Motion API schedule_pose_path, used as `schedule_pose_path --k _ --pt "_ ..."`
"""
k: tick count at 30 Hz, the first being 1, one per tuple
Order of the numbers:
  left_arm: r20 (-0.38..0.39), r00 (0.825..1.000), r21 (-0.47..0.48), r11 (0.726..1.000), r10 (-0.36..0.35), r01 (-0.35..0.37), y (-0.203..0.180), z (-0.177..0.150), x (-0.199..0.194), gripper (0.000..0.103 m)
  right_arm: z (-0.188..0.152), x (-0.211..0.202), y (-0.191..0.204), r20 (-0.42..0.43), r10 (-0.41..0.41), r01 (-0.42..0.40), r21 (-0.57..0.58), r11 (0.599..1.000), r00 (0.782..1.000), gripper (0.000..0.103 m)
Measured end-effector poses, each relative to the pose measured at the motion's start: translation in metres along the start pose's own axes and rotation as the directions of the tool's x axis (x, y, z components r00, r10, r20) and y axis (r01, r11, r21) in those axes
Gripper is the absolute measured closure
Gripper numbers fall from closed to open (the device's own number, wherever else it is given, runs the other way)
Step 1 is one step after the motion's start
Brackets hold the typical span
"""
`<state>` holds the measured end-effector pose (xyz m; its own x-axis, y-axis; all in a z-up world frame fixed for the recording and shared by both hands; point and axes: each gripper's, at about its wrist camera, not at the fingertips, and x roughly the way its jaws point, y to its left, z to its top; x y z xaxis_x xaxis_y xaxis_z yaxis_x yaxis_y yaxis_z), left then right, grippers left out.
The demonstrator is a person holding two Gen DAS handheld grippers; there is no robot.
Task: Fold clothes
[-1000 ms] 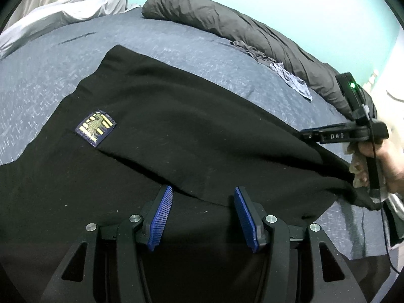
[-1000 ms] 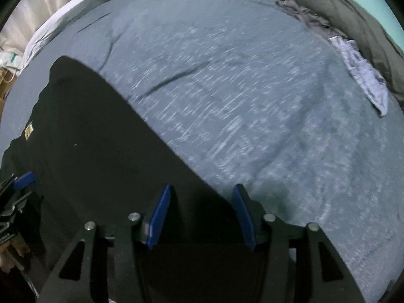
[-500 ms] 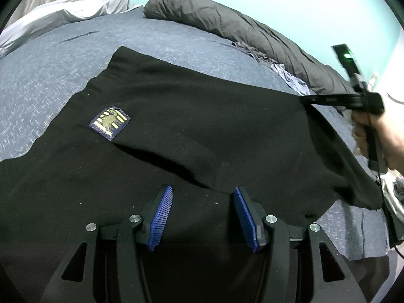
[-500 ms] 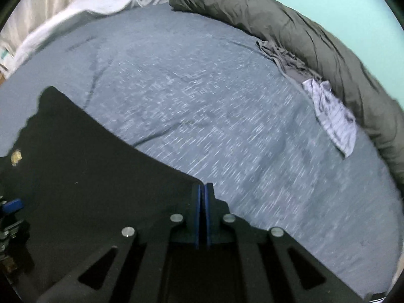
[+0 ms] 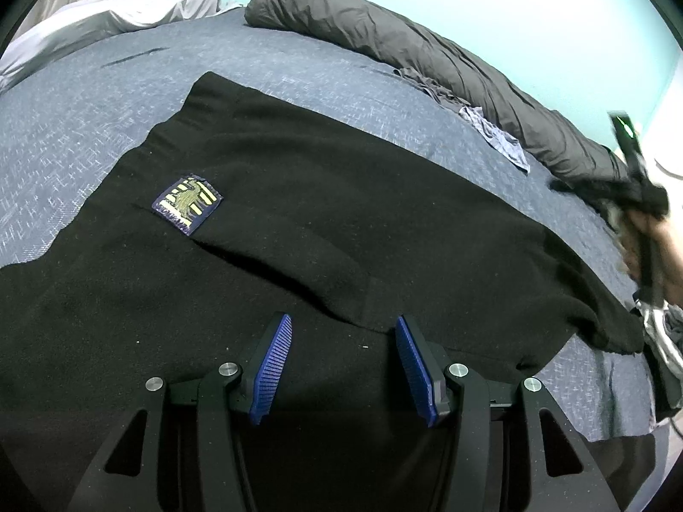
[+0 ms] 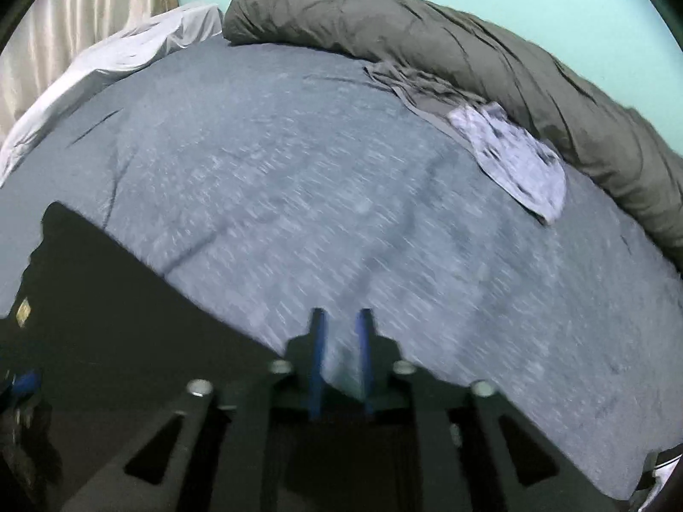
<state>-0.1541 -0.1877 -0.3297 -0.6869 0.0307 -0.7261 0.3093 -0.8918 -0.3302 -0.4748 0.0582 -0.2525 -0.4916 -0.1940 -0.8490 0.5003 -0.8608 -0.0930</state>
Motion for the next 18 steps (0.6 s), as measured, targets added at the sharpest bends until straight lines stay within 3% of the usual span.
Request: schedule_pose_path --k 1,6,10,18 --pt "0.001 1.000 0.000 1.000 0.001 -0.001 0.000 0.000 0.000 0.048 -0.009 -0.003 -0.015 -0.028 0.006 -0.006 0.009 1.000 1.000 0.054" --pt "0.003 1.000 0.002 1.000 0.007 -0.007 -0.001 0.000 0.001 0.048 -0.067 -0.007 -0.079 -0.150 -0.035 0.038 0.018 0.999 0.988 0.054" --pt "0.002 1.000 0.010 1.000 0.015 -0.015 -0.002 0.000 0.002 0.048 -0.100 -0.006 -0.111 -0.186 -0.048 0.064 0.083 0.994 0.981 0.054" --pt "0.000 1.000 0.025 0.999 0.032 -0.032 -0.005 0.000 0.006 0.048 -0.106 0.020 -0.117 -0.174 -0.148 0.161 0.063 0.985 0.974 0.053"
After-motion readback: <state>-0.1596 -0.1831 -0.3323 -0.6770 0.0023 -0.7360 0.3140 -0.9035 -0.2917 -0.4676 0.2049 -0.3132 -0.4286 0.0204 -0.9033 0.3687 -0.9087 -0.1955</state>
